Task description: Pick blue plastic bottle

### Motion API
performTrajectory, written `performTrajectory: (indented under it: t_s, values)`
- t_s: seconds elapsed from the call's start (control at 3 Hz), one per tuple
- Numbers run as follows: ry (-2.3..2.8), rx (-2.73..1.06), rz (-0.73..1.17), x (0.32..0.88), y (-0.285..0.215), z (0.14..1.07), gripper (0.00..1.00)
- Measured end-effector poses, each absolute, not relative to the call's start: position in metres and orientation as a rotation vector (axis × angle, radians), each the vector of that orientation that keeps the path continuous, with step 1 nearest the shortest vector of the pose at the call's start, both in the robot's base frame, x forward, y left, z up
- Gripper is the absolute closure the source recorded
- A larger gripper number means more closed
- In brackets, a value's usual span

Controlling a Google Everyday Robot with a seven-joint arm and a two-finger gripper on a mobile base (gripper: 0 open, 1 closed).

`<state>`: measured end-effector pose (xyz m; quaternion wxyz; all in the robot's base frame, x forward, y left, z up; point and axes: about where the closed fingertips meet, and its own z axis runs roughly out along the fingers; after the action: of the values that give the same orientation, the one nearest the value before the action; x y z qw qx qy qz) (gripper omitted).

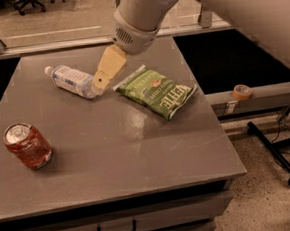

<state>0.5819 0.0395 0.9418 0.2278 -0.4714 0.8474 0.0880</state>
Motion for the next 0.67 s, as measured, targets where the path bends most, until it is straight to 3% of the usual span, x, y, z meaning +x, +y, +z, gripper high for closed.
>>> performTrajectory:
  t_s: [0.67]
  values:
    - [2.429, -1.249, 0.201, 0.630, 0.103, 0.897, 0.00]
